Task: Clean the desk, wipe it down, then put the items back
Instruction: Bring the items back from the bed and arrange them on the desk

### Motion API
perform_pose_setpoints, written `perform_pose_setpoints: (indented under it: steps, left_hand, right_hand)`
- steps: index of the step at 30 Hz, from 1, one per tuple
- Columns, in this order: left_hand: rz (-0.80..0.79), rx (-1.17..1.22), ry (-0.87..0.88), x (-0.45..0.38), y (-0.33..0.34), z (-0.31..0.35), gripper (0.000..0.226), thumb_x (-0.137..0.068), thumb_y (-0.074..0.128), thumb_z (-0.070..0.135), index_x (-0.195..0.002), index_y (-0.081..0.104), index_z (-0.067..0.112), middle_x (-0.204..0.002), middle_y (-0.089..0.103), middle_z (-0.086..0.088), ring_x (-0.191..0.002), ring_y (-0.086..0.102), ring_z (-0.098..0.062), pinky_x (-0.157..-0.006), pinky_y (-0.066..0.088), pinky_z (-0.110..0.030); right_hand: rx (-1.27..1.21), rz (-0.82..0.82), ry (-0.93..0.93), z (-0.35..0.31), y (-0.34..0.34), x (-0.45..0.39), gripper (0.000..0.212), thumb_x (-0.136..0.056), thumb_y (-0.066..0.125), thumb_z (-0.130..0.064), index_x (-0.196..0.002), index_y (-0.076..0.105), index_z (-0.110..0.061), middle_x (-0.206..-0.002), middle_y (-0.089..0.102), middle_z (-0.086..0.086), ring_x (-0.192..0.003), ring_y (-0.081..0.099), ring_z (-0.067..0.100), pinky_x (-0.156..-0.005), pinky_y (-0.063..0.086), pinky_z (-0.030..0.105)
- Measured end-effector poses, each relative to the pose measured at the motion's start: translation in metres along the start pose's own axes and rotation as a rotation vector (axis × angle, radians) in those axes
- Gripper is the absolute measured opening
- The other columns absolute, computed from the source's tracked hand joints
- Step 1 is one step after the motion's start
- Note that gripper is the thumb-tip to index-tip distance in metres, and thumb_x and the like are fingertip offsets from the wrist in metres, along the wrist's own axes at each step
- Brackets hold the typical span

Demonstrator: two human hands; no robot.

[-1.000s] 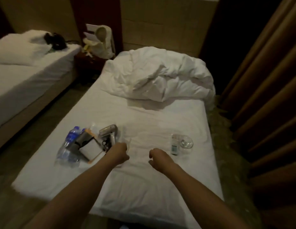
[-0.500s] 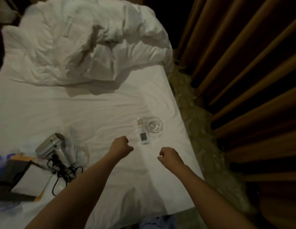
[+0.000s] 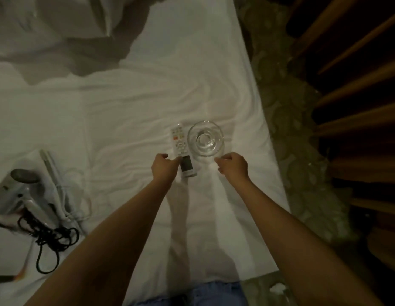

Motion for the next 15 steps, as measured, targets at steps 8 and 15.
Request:
perform_pose_setpoints:
  steps: [8,15]
  left_hand:
    - [-0.087,0.020,-0.015,-0.029,0.041,0.006,0.034,-0.081,0.070,0.014,-0.110,0.054,0.004,-0.103,0.060,-0.009,-0.096,0.059,-0.025,-0.088,0.052,-0.042]
    - [-0.104,0.257,-0.127,-0.024,0.055,0.011,0.011,-0.086,0.060,0.003,-0.082,0.050,0.007,-0.098,0.058,-0.017,-0.090,0.059,-0.029,-0.083,0.053,-0.041]
  right_hand:
    - [-0.202,-0.011,0.051,0.003,0.022,-0.045,0.010,-0.087,0.063,-0.011,-0.092,0.056,-0.006,-0.094,0.066,0.015,-0.075,0.067,0.025,-0.077,0.058,0.041]
    - [-0.272,0.029,0.050,0.006,0.026,-0.051,0.015,-0.084,0.058,-0.009,-0.073,0.055,-0.018,-0.093,0.067,0.017,-0.081,0.069,0.033,-0.074,0.058,0.049]
Point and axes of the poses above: each hand's wrist, its own x-axis away from the middle knuckle, its own y-axis out of the palm, z = x × y, the point moved 5 cm from there along -x, towards the middle knuckle
